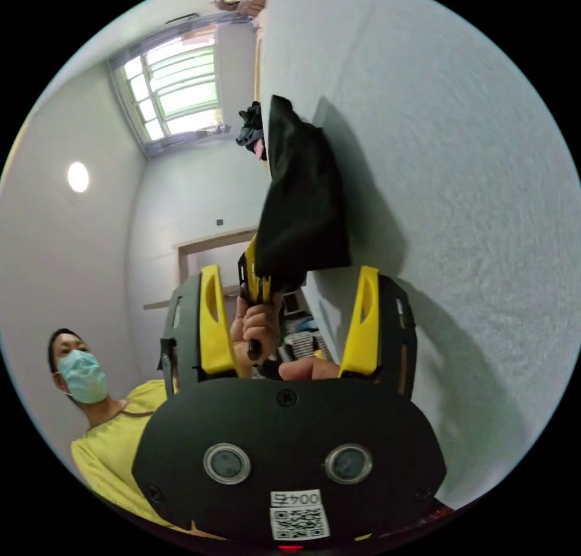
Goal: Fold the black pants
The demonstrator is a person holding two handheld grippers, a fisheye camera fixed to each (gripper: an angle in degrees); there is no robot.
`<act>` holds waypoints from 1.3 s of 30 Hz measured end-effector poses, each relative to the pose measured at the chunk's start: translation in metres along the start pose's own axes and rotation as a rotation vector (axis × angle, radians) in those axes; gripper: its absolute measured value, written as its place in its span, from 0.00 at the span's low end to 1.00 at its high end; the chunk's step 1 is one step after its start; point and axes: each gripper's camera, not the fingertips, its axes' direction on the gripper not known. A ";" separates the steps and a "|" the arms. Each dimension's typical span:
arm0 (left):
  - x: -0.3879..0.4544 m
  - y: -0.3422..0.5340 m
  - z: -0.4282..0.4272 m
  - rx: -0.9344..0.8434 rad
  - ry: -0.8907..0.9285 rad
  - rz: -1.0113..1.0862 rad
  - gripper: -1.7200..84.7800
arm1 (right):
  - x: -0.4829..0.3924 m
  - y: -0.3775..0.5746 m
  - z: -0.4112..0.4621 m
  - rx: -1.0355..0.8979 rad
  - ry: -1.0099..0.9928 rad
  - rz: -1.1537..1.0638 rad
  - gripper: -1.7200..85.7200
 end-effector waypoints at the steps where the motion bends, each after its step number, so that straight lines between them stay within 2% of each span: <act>1: 0.000 0.001 -0.006 -0.008 0.008 0.005 0.09 | 0.017 0.003 0.001 -0.001 -0.085 0.034 0.35; 4: -0.003 0.010 -0.037 -0.038 0.003 0.009 0.09 | 0.045 0.000 0.018 -0.001 -0.217 0.056 0.35; 13: -0.057 0.089 -0.132 -0.095 -0.014 0.013 0.09 | 0.037 -0.036 0.175 -0.244 -0.246 -0.059 0.33; 15: -0.077 0.123 -0.159 -0.089 -0.027 0.035 0.09 | 0.039 -0.035 0.209 -0.275 -0.265 -0.068 0.27; 17: -0.092 0.151 -0.183 -0.055 -0.031 0.049 0.09 | 0.043 -0.021 0.252 -0.330 -0.303 -0.050 0.13; 18: -0.099 0.171 -0.200 -0.022 -0.046 0.075 0.09 | 0.040 -0.014 0.262 -0.341 -0.301 -0.066 0.12; 23: -0.115 0.260 -0.287 0.111 -0.098 0.194 0.09 | -0.033 0.087 0.352 -0.438 -0.193 -0.307 0.08; 27: -0.128 0.338 -0.374 0.164 -0.158 0.293 0.10 | -0.077 0.164 0.431 -0.546 -0.199 -0.389 0.08; 33: -0.183 0.442 -0.519 0.353 -0.118 0.309 0.10 | -0.114 0.291 0.625 -0.741 -0.201 -0.426 0.08; 39: -0.271 0.532 -0.696 0.565 -0.030 0.230 0.09 | -0.122 0.437 0.878 -0.934 -0.083 -0.436 0.08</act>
